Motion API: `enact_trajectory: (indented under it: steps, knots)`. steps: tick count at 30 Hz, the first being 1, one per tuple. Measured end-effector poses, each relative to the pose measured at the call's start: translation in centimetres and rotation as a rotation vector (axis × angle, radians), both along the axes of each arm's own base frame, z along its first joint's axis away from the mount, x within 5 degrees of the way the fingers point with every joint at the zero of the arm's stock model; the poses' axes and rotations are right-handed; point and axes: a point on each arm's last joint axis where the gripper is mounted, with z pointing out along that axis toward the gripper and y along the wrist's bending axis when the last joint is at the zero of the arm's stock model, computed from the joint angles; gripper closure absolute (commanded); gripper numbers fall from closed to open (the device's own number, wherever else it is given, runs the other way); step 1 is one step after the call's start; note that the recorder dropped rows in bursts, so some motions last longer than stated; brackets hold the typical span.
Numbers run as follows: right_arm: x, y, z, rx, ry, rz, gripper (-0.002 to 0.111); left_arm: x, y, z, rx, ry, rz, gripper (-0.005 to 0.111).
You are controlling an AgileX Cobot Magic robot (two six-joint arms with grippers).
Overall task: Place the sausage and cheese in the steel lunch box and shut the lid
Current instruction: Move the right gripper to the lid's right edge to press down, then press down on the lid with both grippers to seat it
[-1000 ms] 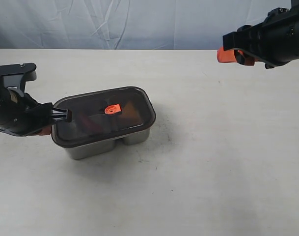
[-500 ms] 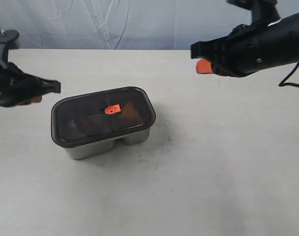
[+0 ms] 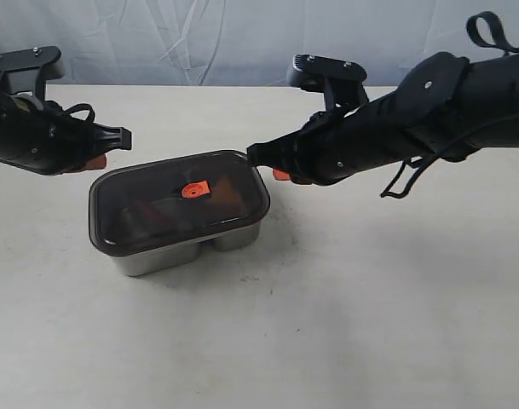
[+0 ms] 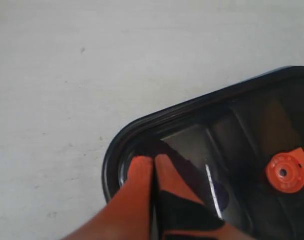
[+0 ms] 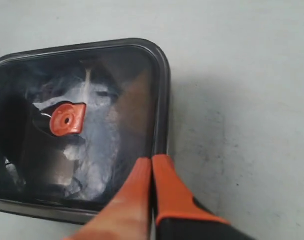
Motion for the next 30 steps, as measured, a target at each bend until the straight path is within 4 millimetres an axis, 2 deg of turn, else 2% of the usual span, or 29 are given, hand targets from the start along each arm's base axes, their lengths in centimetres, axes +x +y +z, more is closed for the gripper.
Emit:
enact_trajectory:
  steps: [5,8,11,15,22,30]
  knots:
    - [0.6,2.0,-0.1,0.009,-0.011,0.033,0.108,0.1,-0.4,-0.3,-0.030,0.002,-0.034,0.107]
    - [0.7,3.0,-1.0,-0.002,0.045,0.076,0.108,0.2,-0.5,-0.3,-0.041,-0.006,-0.035,0.107]
    - [-0.2,3.0,-1.7,-0.031,0.130,0.158,0.108,0.2,-0.5,-0.2,-0.042,-0.008,-0.035,0.107]
    - [-1.7,2.7,-0.9,-0.071,0.202,0.283,0.108,0.2,-0.5,-0.2,-0.042,-0.008,-0.036,0.107]
    - [-1.9,2.7,-2.4,-0.115,0.259,0.318,0.108,0.2,-0.5,-0.2,-0.042,-0.008,-0.036,0.107]
    - [-1.2,2.8,-3.5,-0.128,0.226,0.278,0.108,0.2,-0.5,-0.2,-0.042,-0.008,-0.036,0.107]
